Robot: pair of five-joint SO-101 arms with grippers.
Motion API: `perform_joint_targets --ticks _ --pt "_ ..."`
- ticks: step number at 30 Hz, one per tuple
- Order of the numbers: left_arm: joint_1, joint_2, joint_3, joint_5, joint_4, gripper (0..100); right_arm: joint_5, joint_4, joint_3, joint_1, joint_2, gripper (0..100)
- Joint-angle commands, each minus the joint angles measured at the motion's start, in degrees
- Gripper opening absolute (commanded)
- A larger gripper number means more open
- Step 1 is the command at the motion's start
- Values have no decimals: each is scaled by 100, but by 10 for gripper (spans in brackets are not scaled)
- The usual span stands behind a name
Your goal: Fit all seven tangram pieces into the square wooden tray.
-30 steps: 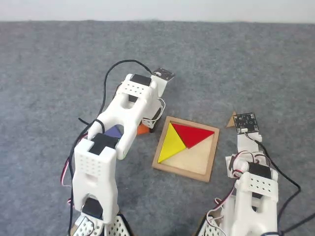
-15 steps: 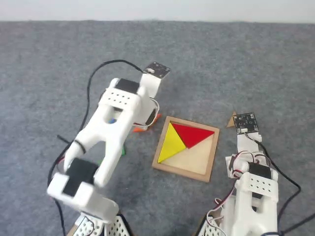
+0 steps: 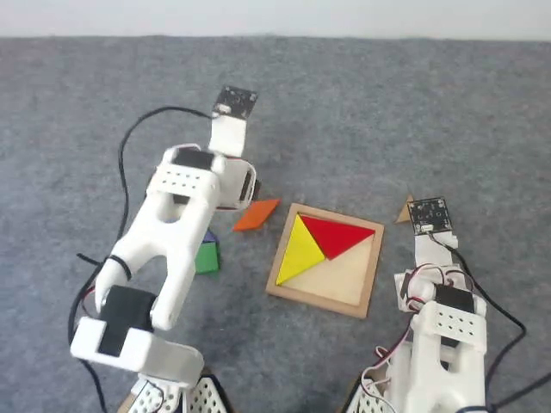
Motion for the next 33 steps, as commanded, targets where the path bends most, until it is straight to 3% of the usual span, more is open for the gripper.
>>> perform_joint_targets --ticks 1,5,8,12,18,28,33 --pt "308 -396 444 114 -914 181 62 -92 -62 57 -136 97" --pt "712 -422 426 -334 -730 177 62 -92 -62 57 -136 97" --pt "826 -440 514 18 -721 156 62 -92 -62 57 -136 97" --pt "800 -422 989 -123 -1178 160 70 -92 -62 57 -136 97" --pt "519 -360 998 -448 -1020 228 70 -92 -62 57 -136 97" --pt "492 176 884 -527 -1037 228 62 -92 -62 57 -136 97" --pt "448 967 -101 -484 -255 228 62 -92 -62 57 -136 97"
